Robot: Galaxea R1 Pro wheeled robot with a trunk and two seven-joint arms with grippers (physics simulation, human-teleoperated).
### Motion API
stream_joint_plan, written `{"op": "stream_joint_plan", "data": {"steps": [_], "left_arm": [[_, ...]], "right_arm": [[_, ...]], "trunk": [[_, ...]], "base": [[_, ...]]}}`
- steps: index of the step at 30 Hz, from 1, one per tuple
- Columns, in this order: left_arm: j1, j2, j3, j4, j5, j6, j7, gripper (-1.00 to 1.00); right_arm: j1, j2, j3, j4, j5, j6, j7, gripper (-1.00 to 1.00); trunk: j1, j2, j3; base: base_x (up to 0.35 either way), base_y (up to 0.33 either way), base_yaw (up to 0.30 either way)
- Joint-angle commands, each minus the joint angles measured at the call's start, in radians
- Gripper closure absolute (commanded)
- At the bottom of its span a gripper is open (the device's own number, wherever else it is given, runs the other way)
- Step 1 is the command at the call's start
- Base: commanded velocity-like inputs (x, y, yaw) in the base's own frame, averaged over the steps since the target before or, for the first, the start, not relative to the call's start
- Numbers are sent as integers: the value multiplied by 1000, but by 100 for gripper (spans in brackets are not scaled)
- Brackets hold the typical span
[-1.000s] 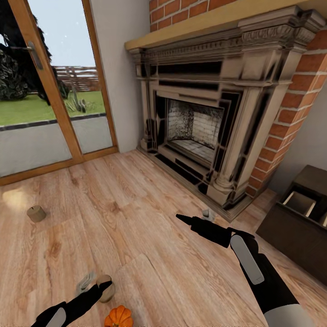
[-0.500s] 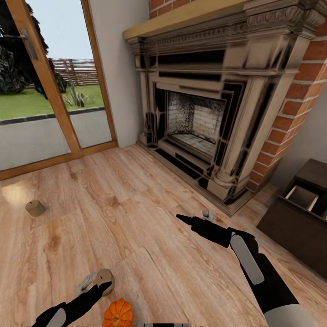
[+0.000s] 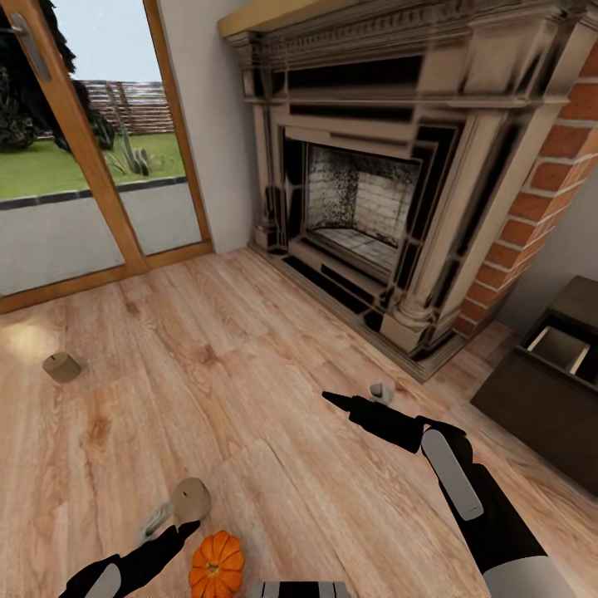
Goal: Place each of the two pumpkins and all three candles from the living room inside a cabinet in the living room (use any cabinet), then make sure every cabinet is closed, and position the cauldron so it is next to a table in the living room.
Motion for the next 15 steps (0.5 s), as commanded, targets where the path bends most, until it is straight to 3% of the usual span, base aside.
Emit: {"op": "stream_joint_plan", "data": {"steps": [1, 15], "left_arm": [[0, 0, 5, 0, 6, 9, -1, -100], [0, -1, -7, 0, 3, 8, -1, -100]], "right_arm": [[-1, -1, 1, 0, -2, 3, 2, -100], [-1, -1, 1, 3, -4, 3, 1, -100]], "trunk": [[0, -1, -5], [6, -4, -59]], "base": [[0, 0, 0], [0, 0, 0]]}}
